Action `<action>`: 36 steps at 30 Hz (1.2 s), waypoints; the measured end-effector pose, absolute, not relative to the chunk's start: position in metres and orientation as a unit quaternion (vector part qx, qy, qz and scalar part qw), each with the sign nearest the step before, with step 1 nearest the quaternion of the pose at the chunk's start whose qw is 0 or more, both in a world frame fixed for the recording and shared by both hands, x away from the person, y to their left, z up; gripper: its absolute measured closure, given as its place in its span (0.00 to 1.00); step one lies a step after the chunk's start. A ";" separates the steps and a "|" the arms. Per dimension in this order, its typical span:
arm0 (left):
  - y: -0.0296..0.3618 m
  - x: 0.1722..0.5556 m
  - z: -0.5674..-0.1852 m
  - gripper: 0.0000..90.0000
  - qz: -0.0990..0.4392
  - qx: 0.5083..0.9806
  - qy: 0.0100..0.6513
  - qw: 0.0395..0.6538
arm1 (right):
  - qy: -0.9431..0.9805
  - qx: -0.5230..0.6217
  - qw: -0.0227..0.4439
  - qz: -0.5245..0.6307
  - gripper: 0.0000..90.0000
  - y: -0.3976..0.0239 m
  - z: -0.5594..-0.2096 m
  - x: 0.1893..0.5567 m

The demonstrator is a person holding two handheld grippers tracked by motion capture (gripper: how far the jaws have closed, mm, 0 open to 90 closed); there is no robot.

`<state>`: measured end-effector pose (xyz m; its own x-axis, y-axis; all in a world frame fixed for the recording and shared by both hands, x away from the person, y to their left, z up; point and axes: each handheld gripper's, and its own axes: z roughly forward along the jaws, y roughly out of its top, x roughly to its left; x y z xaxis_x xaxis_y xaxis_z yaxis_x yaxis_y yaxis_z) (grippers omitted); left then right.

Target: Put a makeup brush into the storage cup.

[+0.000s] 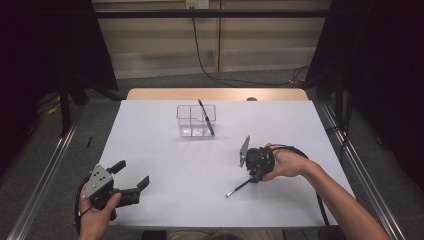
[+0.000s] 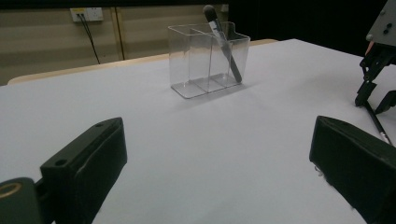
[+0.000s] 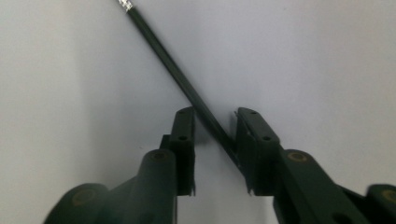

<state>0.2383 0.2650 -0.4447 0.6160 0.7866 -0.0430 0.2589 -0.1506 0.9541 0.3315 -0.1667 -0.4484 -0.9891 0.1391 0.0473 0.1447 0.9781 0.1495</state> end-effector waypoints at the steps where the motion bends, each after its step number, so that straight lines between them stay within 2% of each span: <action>1: 0.265 0.238 -0.445 0.05 0.243 0.717 0.365 0.541 | -0.994 -0.075 0.020 -0.074 0.80 -0.166 -0.448 0.331; 13: 0.265 0.238 -0.445 0.05 0.244 0.718 0.366 0.540 | -0.994 -0.068 0.030 -0.078 0.96 -0.167 -0.449 0.332; 36: 0.266 0.238 -0.445 0.05 0.244 0.716 0.368 0.542 | -0.989 -0.104 0.021 -0.103 0.96 -0.174 -0.448 0.330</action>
